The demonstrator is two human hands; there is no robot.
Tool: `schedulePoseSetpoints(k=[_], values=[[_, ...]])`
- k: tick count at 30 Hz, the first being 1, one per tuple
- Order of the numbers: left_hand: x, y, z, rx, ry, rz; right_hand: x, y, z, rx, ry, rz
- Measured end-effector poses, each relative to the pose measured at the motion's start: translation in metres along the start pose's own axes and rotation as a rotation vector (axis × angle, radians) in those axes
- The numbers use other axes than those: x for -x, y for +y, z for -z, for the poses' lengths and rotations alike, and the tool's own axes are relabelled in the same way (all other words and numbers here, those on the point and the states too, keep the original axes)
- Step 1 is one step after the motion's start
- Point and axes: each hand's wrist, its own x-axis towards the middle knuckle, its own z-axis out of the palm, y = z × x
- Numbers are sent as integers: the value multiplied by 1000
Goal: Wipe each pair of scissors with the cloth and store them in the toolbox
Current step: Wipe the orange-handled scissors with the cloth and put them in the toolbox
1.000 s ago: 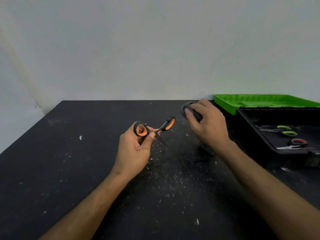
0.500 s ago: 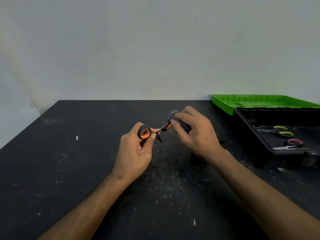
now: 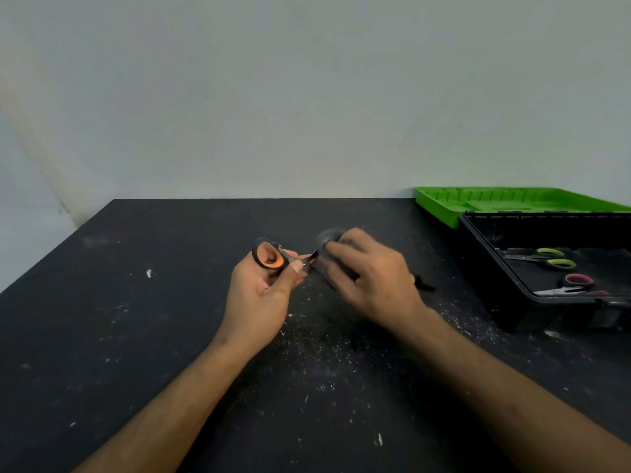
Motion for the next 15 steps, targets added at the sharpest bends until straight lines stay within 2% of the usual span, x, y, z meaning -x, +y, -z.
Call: schedulePoseSetpoints(k=[3, 8, 12, 15], values=[[2, 3, 0, 142, -5, 79, 6, 2, 1, 41, -62, 74], [-2, 8, -2, 258, 0, 156, -7, 13, 0, 99, 128, -51], [-1, 7, 1, 288, 8, 193, 10, 2, -6, 41, -10, 41], [-3, 8, 4, 298, -22, 209, 1, 27, -1, 64, 111, -136]])
